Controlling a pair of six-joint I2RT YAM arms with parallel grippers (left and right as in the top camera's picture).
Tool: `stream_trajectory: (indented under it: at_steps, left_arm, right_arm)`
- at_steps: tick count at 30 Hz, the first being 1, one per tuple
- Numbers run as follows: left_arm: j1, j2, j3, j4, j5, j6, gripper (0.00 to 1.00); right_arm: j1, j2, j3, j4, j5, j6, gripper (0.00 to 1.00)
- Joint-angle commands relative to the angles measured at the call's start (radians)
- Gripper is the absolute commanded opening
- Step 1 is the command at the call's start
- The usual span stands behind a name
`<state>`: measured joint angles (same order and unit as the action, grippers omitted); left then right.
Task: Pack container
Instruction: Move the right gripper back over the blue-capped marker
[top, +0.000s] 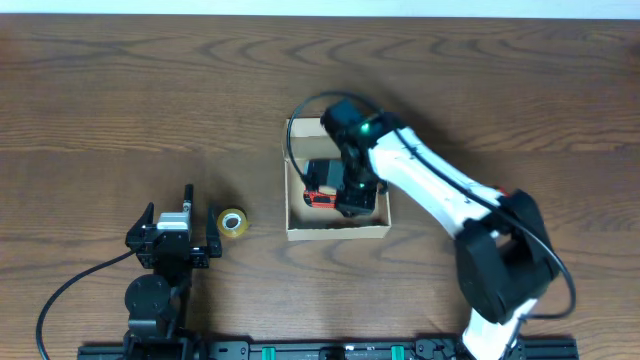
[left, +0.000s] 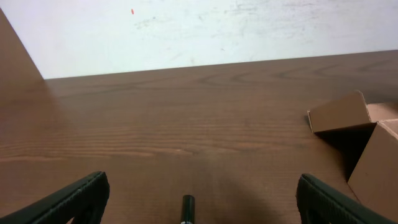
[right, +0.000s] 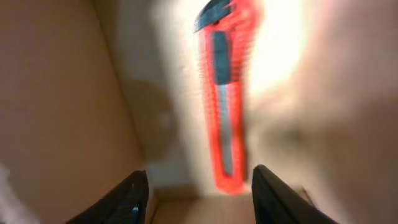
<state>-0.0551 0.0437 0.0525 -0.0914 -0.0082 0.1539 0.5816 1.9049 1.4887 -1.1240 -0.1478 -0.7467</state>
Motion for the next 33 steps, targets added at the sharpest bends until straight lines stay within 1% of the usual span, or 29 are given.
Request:
stream_trajectory:
  at_steps: [1, 2, 4, 5, 7, 9, 11, 12, 14, 17, 19, 22, 29, 31, 33]
  left_arm:
    - [0.004, -0.006, -0.033, -0.013, -0.017, -0.008, 0.95]
    - [0.004, -0.006, -0.033, -0.013, -0.017, -0.008, 0.95]
    - [0.004, -0.006, -0.033, -0.013, -0.017, -0.008, 0.95]
    - [0.004, -0.006, -0.033, -0.013, -0.017, -0.008, 0.95]
    - [0.004, -0.006, -0.033, -0.013, -0.017, -0.008, 0.95]
    - [0.004, -0.006, -0.033, -0.013, -0.017, -0.008, 0.95]
    - [0.004, -0.006, -0.033, -0.013, -0.017, -0.008, 0.95]
    - [0.004, -0.006, -0.033, -0.013, -0.017, -0.008, 0.95]
    - [0.004, -0.006, -0.033, -0.013, -0.017, -0.008, 0.95]
    - [0.004, -0.006, -0.033, -0.013, -0.017, -0.008, 0.95]
    - [0.004, -0.006, -0.033, -0.013, -0.017, -0.008, 0.95]
    - [0.004, -0.006, -0.033, -0.013, -0.017, -0.008, 0.95]
    - [0.004, -0.006, -0.033, -0.013, -0.017, -0.008, 0.95]
    - [0.004, -0.006, -0.033, -0.013, -0.017, -0.008, 0.95]
    - [0.004, -0.006, -0.033, -0.013, -0.017, -0.008, 0.95]
  right_arm:
    - [-0.042, -0.124, 0.145, -0.093, -0.021, 0.229, 0.42]
    - [-0.050, -0.139, 0.169, -0.122, -0.021, 0.251, 0.47]
    - [-0.076, -0.178, 0.221, -0.167, -0.007, 0.270, 0.43]
    - [-0.095, -0.200, 0.240, -0.165, 0.030, 0.315, 0.46]
    - [-0.147, -0.243, 0.267, -0.138, 0.168, 0.480, 0.61]
    - [-0.214, -0.277, 0.283, -0.125, 0.276, 0.607, 0.78]
    - [-0.308, -0.304, 0.285, -0.122, 0.326, 0.708, 0.82]
    - [-0.354, -0.310, 0.285, -0.130, 0.315, 0.731, 0.84]
    - [-0.439, -0.315, 0.285, -0.167, 0.245, 0.725, 0.84]
    - [-0.522, -0.315, 0.284, -0.224, 0.166, 0.663, 0.85]
    - [-0.552, -0.315, 0.284, -0.257, 0.151, 0.624, 0.85]
    - [-0.570, -0.315, 0.283, -0.291, 0.134, 0.554, 0.87]
    - [-0.569, -0.315, 0.250, -0.302, 0.117, 0.547, 0.89]
    - [-0.569, -0.316, 0.169, -0.282, 0.094, 0.547, 0.92]
    - [-0.570, -0.318, 0.088, -0.248, 0.083, 0.555, 0.91]
